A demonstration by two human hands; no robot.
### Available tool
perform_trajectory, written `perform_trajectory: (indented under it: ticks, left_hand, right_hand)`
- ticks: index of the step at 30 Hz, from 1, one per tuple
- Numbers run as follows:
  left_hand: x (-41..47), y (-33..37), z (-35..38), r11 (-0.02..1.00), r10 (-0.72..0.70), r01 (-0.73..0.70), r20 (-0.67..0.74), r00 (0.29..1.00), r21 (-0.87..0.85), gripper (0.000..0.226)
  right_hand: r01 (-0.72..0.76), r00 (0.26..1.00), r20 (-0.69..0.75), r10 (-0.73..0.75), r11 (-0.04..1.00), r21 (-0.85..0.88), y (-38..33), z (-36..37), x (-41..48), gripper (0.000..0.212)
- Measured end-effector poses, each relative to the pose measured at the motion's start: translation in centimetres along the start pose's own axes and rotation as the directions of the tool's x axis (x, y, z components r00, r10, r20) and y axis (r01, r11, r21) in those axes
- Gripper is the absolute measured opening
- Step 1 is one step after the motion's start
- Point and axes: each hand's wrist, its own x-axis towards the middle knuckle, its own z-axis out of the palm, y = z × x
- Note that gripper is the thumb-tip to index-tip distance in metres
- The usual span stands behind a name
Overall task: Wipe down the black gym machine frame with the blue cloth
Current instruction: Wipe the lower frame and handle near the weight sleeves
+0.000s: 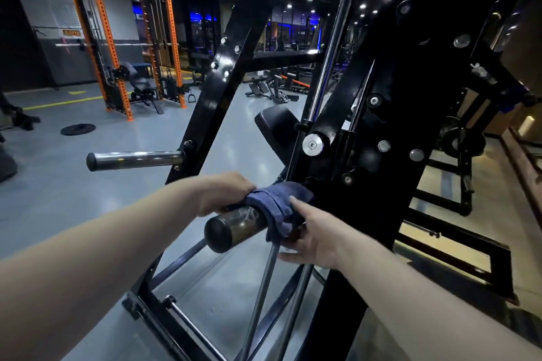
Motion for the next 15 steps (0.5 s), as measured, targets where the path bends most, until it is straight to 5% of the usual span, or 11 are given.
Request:
perform_trajectory:
  ticks: [5,9,15]
  left_hand:
    - [0.2,0.5,-1.2,0.931,0.094,-0.128,-0.113,0.989,-0.342,0.026]
    - [-0.4,0.2,-0.5,0.965,0.104,-0.11,-0.036,0.994,-0.238,0.019]
    - [-0.5,-1.7,0.4,0.893,0.097,-0.094,-0.016,0.995,-0.44,0.021]
  right_hand:
    - [0.222,0.965,-0.19,-0.18,0.948,0.229,-1.1,0.0,0.0,0.025]
    - [0.121,0.983,-0.161,-0.092,0.977,0.177,1.1,0.5,-0.4,0.021]
    - [0.118,0.991,-0.082,-0.101,0.965,0.235,3.3,0.8,-0.6,0.033]
